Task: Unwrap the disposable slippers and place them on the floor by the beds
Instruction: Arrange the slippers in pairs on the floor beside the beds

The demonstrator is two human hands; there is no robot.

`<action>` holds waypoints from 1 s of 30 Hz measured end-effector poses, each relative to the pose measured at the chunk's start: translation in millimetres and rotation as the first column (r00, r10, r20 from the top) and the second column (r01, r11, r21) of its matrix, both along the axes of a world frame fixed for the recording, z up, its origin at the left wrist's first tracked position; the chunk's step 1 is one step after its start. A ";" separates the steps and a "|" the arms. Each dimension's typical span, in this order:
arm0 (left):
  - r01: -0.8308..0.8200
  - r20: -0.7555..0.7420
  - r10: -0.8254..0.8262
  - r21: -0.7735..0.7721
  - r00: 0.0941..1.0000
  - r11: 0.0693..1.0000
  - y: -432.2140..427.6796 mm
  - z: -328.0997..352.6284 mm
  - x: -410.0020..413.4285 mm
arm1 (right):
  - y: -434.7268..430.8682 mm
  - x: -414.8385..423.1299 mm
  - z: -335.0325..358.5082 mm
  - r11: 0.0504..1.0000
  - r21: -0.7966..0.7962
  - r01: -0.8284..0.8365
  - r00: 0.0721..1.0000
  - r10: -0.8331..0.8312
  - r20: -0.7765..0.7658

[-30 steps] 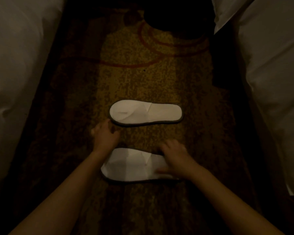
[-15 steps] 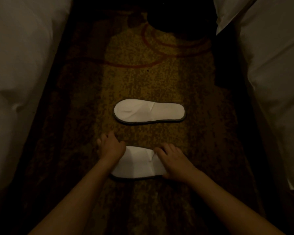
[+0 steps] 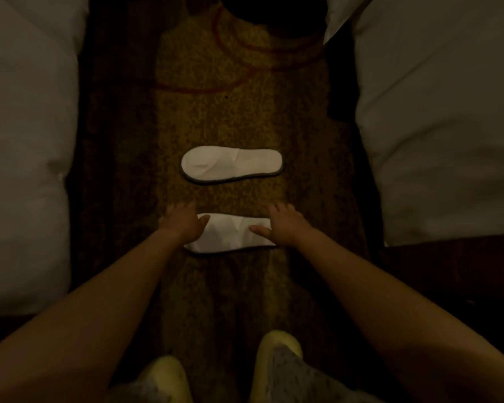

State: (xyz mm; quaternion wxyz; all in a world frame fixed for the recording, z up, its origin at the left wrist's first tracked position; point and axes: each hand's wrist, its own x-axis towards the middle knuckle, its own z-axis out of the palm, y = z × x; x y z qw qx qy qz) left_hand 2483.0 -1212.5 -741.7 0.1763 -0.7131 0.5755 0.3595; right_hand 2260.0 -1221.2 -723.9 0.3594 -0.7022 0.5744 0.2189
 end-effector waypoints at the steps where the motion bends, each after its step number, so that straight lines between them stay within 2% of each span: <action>1: 0.017 -0.006 -0.017 0.012 1.000 1.000 3.5 18.8 -4.2 | 4.1 -0.8 19.0 1.000 0.027 0.015 1.000 -0.015 -0.007; 7: 0.106 -0.067 -0.103 0.043 0.992 0.993 22.7 144.8 -35.6 | 23.2 -11.5 148.1 0.994 0.084 0.074 0.997 -0.073 -0.011; 15: 0.185 -0.138 -0.179 0.031 0.974 0.982 24.1 339.0 -72.0 | 48.0 -43.0 335.5 0.981 0.033 0.190 0.982 -0.190 0.004; 19: 0.306 -0.125 -0.303 0.000 0.945 0.952 38.9 429.0 -102.2 | 78.6 -58.4 420.3 0.960 0.003 0.279 0.960 -0.279 0.039; 25: 0.506 -0.095 -0.506 -0.027 0.857 0.862 69.9 515.3 -142.3 | 140.9 -92.2 510.9 0.897 -0.061 0.438 0.899 -0.436 0.033; 30: 0.625 -0.090 -0.629 -0.067 0.772 0.777 107.9 560.6 -169.2 | 207.6 -116.0 563.9 0.774 -0.118 0.622 0.781 -0.624 0.024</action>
